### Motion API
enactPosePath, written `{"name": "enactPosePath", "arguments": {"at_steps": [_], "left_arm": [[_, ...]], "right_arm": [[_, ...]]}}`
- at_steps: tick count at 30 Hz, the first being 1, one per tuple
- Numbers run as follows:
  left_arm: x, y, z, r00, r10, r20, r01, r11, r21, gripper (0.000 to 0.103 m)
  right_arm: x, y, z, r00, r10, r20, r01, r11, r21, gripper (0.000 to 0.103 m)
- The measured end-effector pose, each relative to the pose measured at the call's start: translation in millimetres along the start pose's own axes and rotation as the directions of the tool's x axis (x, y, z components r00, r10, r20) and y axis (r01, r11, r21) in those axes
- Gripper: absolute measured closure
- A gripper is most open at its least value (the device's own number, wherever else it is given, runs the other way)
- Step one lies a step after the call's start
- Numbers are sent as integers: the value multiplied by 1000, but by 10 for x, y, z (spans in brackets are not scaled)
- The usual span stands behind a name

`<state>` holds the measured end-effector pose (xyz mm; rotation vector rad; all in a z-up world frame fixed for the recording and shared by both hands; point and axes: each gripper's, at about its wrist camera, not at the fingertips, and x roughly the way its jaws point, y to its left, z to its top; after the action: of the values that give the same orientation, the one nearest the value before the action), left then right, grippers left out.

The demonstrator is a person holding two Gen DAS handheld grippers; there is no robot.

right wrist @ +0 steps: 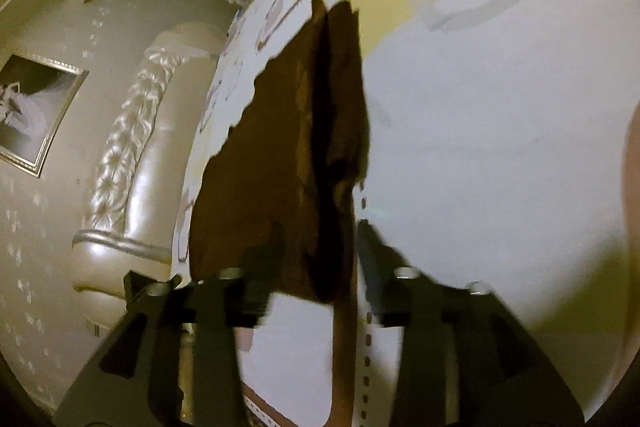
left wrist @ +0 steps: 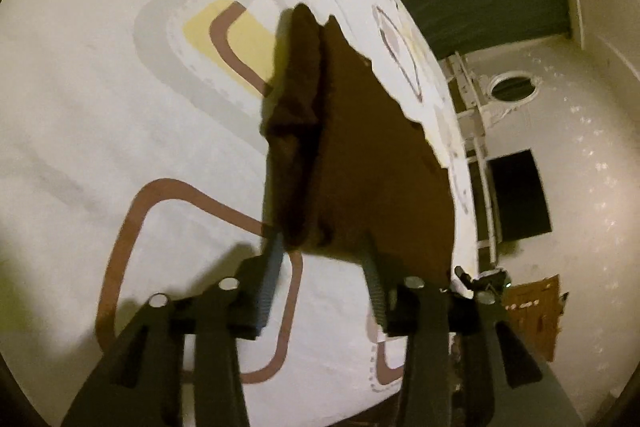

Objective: Fold small clothes

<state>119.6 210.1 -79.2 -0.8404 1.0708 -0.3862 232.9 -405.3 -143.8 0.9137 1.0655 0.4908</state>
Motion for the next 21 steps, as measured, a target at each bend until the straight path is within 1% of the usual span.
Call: {"name": "enactPosePath", "arguments": {"at_steps": [1,5,6,8,11,13,15,18,21], "left_arm": [[-34,27,15,1000,-8,9,9,1000,-19,61],[-2,140,106,999,-27,29,29,997,-70,50],[74,197,143,999,-50,14,51,994,-101,50],[201,242,184,998,-60,-5,59,988,-142,50],[334,173,275,997,-71,-12,69,990,-120,49],[427,115,344,996,-84,-16,82,990,-111,45],[513,69,393,996,-90,-26,86,990,-112,45],[635,14,454,995,-96,-36,92,989,-119,45],[644,-1,455,994,-102,-36,97,987,-128,45]], "right_arm": [[-3,-9,13,1000,5,5,-5,1000,7,55],[74,-25,88,999,32,19,-33,999,41,49],[120,-10,116,999,41,19,-42,998,41,47],[193,8,154,998,55,22,-56,997,47,45],[307,40,222,997,72,25,-73,996,59,44],[376,38,259,996,85,28,-87,993,74,44],[417,47,281,995,98,31,-100,992,81,44],[469,81,285,995,98,27,-100,992,70,45],[444,97,306,995,95,16,-96,993,67,45]]}}
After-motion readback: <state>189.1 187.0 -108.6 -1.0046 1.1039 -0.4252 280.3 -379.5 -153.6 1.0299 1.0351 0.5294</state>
